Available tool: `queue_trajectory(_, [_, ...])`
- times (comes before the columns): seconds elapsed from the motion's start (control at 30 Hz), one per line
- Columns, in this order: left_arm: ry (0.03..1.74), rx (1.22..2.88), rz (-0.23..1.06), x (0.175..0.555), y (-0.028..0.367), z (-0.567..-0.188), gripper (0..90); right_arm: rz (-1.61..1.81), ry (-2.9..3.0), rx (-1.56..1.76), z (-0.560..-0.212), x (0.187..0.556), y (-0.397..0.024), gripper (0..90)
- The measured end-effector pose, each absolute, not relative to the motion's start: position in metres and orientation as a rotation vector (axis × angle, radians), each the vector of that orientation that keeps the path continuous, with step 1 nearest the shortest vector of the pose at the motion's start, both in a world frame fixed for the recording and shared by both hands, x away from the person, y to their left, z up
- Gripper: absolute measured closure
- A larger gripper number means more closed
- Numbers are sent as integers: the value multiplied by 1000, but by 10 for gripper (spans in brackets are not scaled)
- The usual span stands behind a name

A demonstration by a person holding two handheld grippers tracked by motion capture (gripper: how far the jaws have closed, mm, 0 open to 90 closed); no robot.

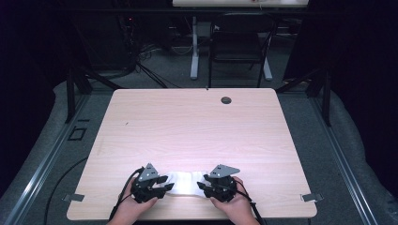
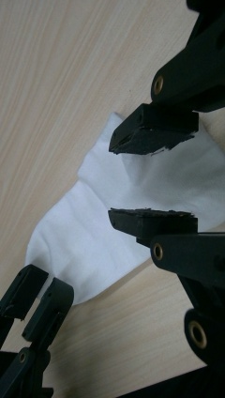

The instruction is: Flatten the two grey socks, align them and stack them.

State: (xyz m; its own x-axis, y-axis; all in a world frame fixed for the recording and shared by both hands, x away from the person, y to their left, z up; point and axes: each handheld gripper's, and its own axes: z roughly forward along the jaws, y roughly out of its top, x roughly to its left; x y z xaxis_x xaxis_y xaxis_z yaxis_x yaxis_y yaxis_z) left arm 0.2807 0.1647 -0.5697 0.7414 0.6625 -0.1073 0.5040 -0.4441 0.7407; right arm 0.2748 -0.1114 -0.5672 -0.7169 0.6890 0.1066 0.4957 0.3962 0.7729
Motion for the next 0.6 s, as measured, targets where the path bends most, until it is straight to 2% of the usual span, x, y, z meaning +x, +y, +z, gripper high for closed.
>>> queue_trajectory(0.6, [876, 2157, 253, 280, 167, -579, 556, 1178, 2456, 1098, -580, 276, -115, 615])
